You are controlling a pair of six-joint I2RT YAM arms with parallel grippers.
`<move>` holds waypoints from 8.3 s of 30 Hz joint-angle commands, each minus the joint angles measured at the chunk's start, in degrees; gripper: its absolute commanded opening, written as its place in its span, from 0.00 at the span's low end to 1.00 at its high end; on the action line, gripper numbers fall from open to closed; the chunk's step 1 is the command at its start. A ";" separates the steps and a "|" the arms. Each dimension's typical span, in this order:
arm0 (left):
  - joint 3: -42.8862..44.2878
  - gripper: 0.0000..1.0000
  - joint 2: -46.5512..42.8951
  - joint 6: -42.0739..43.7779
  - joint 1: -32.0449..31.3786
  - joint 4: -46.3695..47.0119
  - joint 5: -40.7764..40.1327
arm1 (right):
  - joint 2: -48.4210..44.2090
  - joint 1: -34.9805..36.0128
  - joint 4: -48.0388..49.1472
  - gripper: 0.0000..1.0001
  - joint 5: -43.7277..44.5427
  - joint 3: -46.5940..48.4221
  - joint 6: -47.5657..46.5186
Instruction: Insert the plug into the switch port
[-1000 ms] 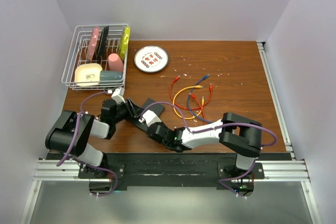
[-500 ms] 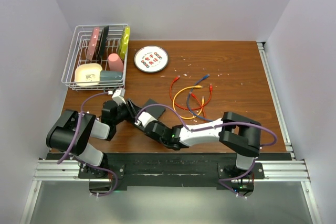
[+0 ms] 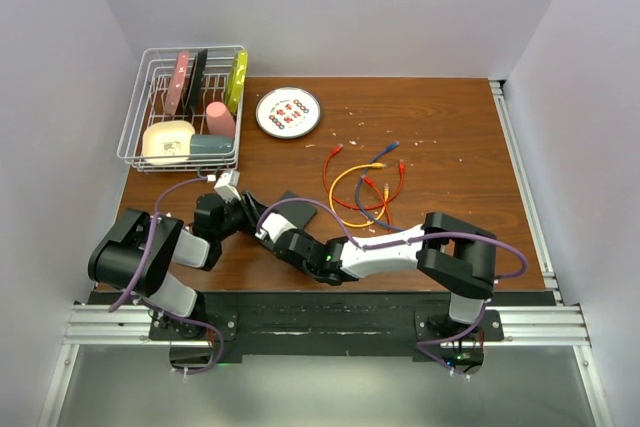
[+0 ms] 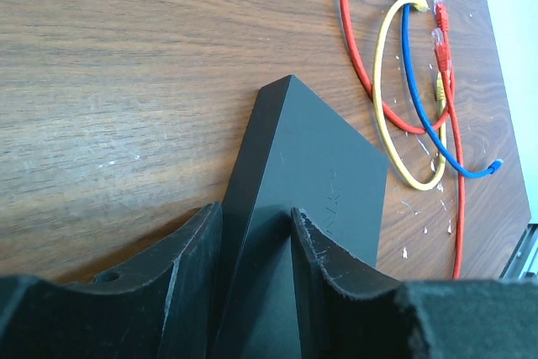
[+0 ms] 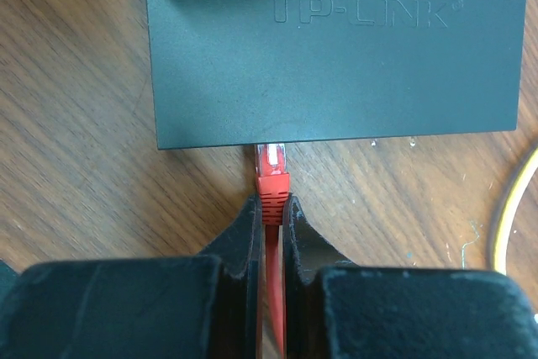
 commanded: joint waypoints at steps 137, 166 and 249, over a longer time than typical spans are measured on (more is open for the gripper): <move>19.80 0.69 -34.96 9.51 -11.73 -57.30 -21.17 | 10.26 -36.63 -7.12 0.00 -5.85 17.78 23.61; 18.92 0.69 -30.75 4.34 -11.73 -36.23 -6.25 | -24.28 -34.34 11.95 0.00 -50.05 -8.85 6.47; 10.75 0.00 -26.43 -11.75 -11.90 13.63 11.26 | -23.59 -29.16 37.97 0.52 -57.97 -11.58 22.11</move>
